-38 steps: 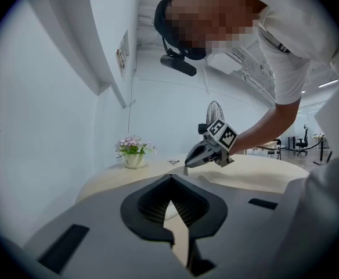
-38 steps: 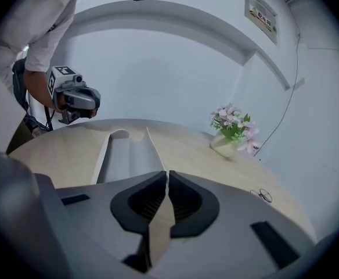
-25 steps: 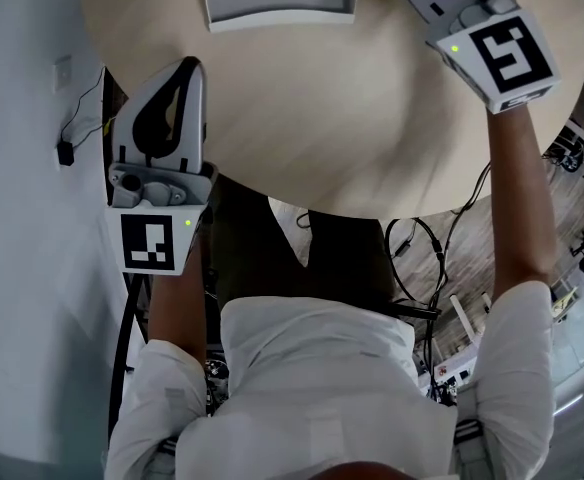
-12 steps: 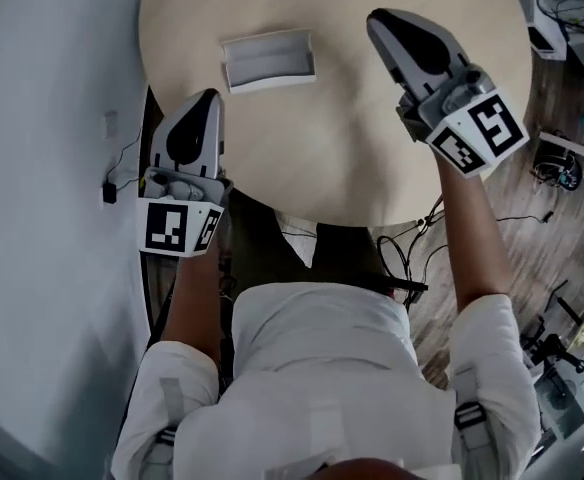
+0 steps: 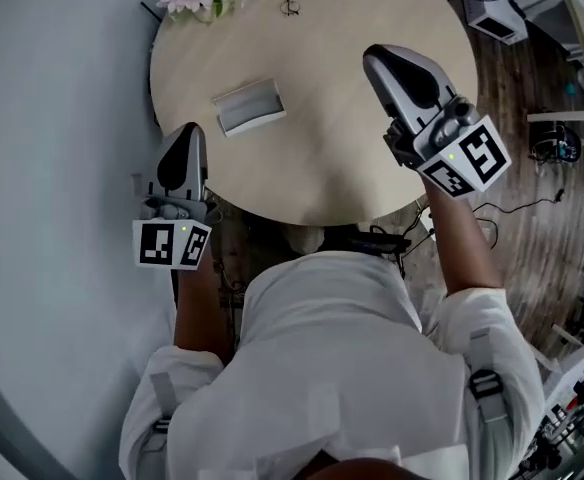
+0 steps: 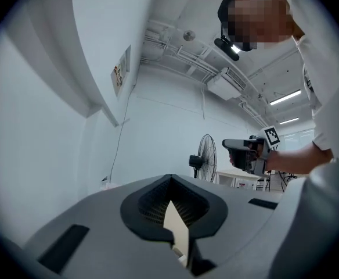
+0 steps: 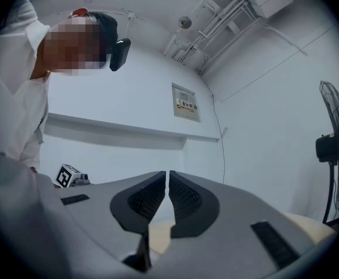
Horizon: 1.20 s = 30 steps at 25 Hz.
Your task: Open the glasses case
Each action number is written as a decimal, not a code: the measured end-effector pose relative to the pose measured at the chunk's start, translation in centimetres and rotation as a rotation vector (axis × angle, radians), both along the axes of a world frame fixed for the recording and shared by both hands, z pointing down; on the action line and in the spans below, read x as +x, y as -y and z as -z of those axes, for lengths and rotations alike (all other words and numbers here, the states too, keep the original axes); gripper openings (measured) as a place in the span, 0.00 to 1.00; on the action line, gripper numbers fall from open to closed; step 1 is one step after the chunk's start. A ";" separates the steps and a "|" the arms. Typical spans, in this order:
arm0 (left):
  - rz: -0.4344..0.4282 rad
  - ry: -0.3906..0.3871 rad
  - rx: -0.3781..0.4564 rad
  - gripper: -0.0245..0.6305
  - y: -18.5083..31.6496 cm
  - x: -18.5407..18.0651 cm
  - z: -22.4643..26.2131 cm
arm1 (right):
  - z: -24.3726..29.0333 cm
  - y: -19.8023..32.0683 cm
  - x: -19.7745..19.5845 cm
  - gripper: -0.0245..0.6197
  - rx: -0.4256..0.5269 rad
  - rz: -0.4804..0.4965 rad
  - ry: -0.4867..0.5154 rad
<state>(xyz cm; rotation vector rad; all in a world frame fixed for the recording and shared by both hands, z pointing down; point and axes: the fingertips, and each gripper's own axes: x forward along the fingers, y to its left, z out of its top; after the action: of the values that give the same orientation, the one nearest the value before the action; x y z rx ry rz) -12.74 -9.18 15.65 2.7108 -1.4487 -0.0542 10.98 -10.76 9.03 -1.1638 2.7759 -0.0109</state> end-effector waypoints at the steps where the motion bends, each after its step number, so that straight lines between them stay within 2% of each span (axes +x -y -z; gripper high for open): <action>1: -0.005 0.002 0.005 0.06 -0.3 0.2 0.7 | 0.6 -0.8 0.5 0.09 0.007 -0.011 -0.001; 7: -0.030 -0.039 0.013 0.06 -1.9 1.5 4.3 | 3.1 -5.2 4.0 0.09 0.031 -0.102 0.000; 11: -0.046 -0.021 0.024 0.06 -3.5 1.6 5.4 | 1.5 -7.0 4.8 0.08 0.012 -0.163 -0.023; 15: -0.059 0.006 0.046 0.06 -5.0 2.1 6.7 | -1.0 -7.8 5.3 0.08 -0.037 -0.197 0.001; 20: -0.071 0.055 0.048 0.06 -6.5 2.9 5.5 | -4.6 -9.1 5.4 0.08 -0.097 -0.226 0.007; 26: -0.029 0.038 0.049 0.06 -7.3 2.2 4.2 | -7.5 -9.9 5.2 0.08 -0.139 -0.262 -0.038; 30: -0.039 0.033 0.018 0.06 -7.6 2.4 3.4 | -7.9 -10.1 5.7 0.08 -0.159 -0.276 -0.039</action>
<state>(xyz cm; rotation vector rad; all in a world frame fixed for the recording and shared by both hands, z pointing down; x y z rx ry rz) -10.38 -1.62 12.27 2.7660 -1.4106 -0.0216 16.68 -0.67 16.92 -1.5930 2.6620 -0.1855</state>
